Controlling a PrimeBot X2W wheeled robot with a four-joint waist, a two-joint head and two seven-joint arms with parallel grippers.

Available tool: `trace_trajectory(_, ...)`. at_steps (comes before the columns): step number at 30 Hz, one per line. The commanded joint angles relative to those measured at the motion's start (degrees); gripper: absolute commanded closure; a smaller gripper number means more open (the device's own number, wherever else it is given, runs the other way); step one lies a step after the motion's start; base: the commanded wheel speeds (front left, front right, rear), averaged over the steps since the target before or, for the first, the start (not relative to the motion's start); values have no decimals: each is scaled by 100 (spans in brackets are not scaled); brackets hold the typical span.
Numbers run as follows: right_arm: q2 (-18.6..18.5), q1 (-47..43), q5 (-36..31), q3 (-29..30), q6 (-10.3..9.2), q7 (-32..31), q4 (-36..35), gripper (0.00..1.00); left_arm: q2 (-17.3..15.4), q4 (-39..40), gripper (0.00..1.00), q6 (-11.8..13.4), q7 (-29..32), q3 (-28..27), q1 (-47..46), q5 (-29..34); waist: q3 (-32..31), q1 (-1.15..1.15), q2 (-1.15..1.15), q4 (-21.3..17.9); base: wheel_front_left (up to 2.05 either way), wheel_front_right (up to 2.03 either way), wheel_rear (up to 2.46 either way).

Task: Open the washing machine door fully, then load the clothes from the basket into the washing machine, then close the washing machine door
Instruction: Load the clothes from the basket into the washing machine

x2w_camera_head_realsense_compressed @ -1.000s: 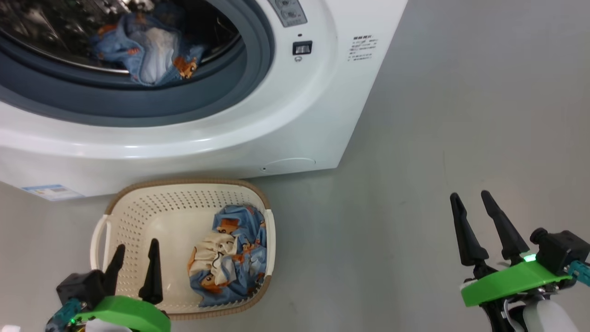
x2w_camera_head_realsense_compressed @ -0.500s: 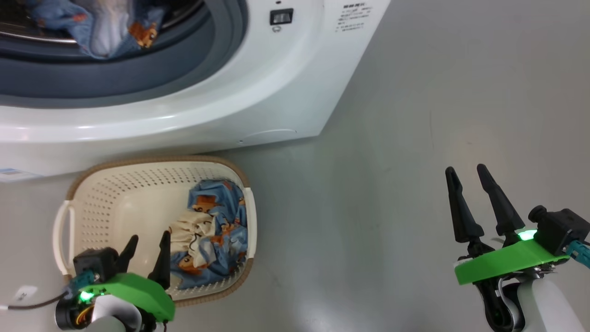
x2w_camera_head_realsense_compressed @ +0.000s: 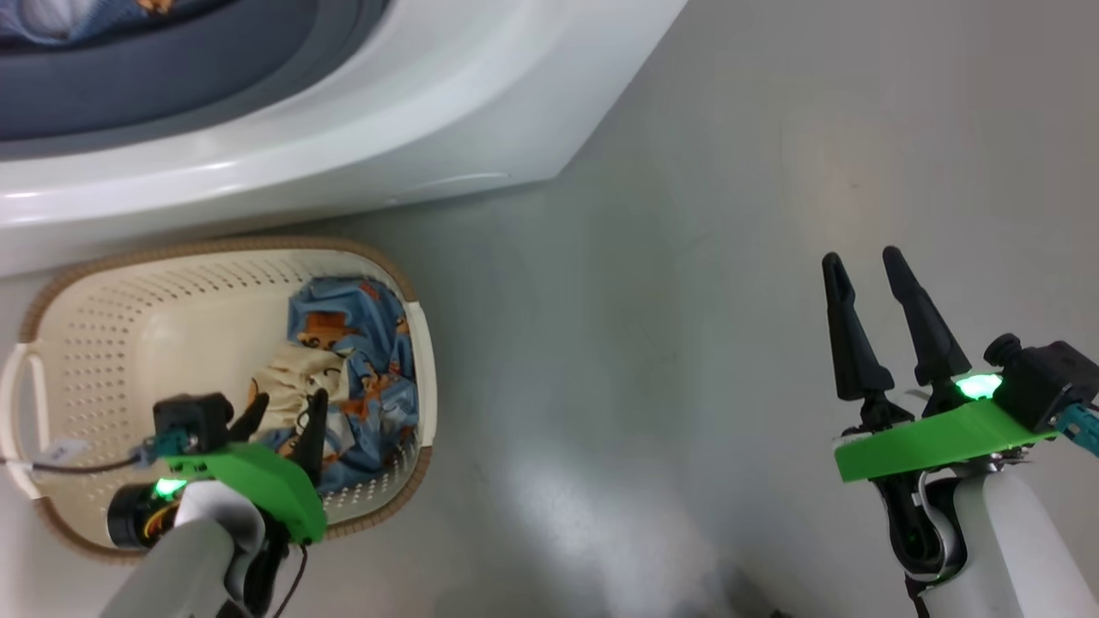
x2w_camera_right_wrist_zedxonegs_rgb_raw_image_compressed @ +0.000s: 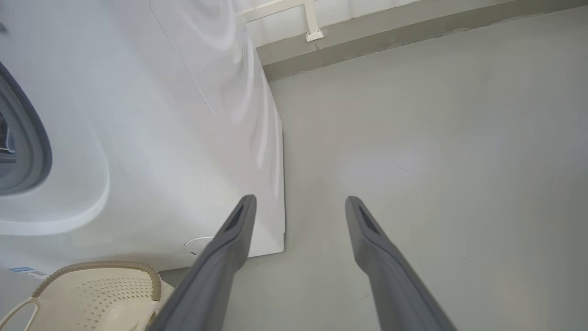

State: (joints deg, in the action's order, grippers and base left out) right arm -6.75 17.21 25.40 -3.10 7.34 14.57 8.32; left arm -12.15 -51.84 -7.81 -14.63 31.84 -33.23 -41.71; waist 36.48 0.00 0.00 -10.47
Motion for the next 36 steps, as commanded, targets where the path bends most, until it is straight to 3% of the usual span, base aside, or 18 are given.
trace_trajectory(1,6,-8,-9,-133,14,43,-139,0,-182,-6,0,32,-28,-66,-58,-75,260,0,0,-86,0,0,0)
trace_trajectory(14,63,391,-35,-204,14,43,-230,0,-410,-332,0,32,594,1534,-958,-1364,881,0,0,-127,0,0,0)
trace_trajectory(28,104,587,-28,-352,14,43,-243,0,-826,-438,0,32,700,2617,-1529,-2292,1209,0,0,-312,0,0,0)
trace_trajectory(29,103,588,-28,-359,14,43,-246,0,-838,-444,8,32,731,2683,-1549,-2355,1214,0,0,-319,0,0,0)
trace_trajectory(30,101,590,-27,-363,14,43,-249,0,-853,-447,53,32,745,2746,-1569,-2412,1218,0,0,-324,0,0,0)
trace_trajectory(31,100,591,-29,-365,14,43,-250,0,-865,-447,70,32,744,2801,-1585,-2471,1217,0,0,-326,0,0,0)
trace_trajectory(32,98,590,-34,-366,14,43,-248,0,-872,-447,98,32,739,2849,-1597,-2536,1211,0,0,-324,0,0,0)
trace_trajectory(36,83,576,-56,-369,14,43,-228,0,-860,-440,100,32,656,3010,-1623,-2786,1144,0,0,-281,0,0,0)
